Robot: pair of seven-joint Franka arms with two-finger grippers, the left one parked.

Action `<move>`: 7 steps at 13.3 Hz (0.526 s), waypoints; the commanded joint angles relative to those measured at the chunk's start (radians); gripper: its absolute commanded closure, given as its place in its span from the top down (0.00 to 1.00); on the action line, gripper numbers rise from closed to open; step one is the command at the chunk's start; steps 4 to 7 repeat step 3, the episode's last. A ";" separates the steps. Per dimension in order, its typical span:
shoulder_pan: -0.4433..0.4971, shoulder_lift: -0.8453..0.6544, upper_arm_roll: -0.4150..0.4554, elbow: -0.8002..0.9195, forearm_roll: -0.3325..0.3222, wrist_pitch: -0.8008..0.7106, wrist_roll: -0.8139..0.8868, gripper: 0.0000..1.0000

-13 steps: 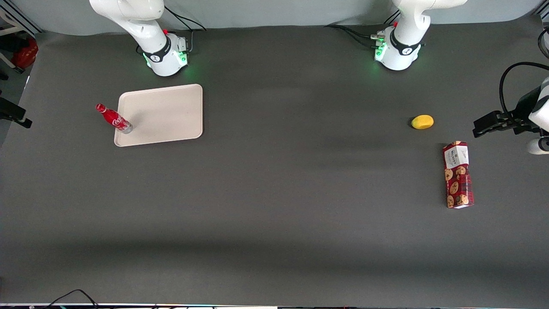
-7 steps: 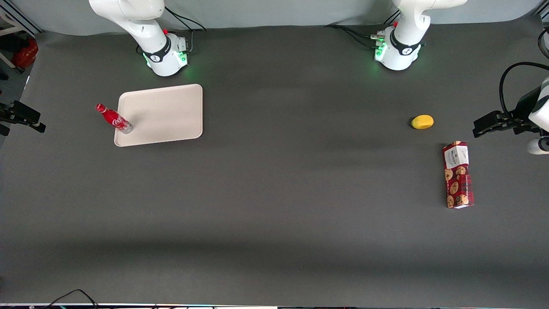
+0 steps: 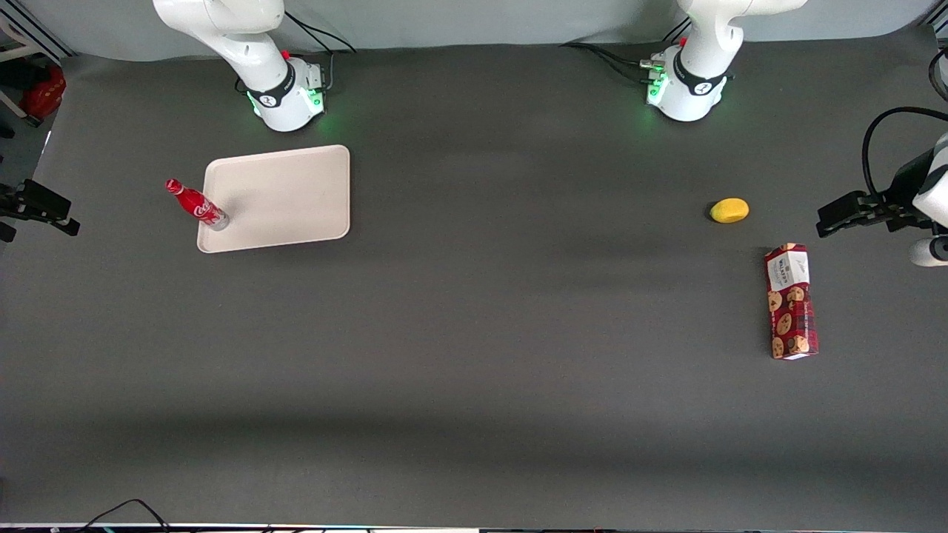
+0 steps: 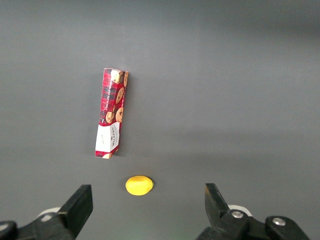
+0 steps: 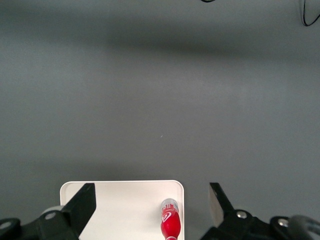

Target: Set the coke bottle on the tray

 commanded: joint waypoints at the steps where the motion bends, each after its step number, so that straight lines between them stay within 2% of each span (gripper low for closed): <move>1: 0.015 0.037 -0.012 0.058 0.017 -0.036 0.023 1.00; 7: 0.017 0.039 -0.012 0.053 0.019 -0.036 0.025 1.00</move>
